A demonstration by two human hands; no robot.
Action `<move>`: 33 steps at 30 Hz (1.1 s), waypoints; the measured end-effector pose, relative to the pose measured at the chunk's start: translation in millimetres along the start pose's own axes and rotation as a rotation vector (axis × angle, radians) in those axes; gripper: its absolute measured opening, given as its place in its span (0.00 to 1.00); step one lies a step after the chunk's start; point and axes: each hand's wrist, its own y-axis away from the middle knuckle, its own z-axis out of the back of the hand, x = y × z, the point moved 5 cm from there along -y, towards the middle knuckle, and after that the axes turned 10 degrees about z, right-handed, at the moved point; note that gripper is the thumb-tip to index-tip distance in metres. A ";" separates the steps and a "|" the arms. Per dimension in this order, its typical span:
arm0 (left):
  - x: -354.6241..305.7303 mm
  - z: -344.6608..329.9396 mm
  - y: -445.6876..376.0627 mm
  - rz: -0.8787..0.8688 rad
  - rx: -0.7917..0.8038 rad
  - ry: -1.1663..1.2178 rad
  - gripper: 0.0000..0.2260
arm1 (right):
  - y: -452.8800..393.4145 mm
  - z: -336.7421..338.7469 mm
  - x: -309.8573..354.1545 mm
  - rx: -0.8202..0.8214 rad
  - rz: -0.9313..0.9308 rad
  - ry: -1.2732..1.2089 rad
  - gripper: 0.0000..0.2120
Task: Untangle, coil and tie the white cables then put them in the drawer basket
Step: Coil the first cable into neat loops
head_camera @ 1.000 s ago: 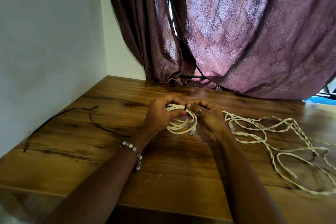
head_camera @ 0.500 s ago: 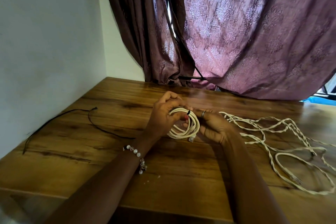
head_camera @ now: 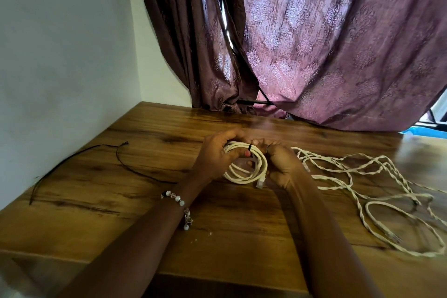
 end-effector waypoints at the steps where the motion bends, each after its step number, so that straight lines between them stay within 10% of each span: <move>1: 2.2 0.3 -0.2 0.051 0.014 0.043 0.08 | -0.2 -1.3 3.6 -0.003 0.072 0.063 0.14; 11: 8.5 -0.5 -1.8 0.385 0.081 0.339 0.07 | -1.3 -7.1 23.0 0.047 0.582 0.658 0.17; 33: 0.3 -4.2 2.1 0.195 0.016 0.183 0.08 | 10.8 3.0 38.3 0.254 0.494 0.340 0.10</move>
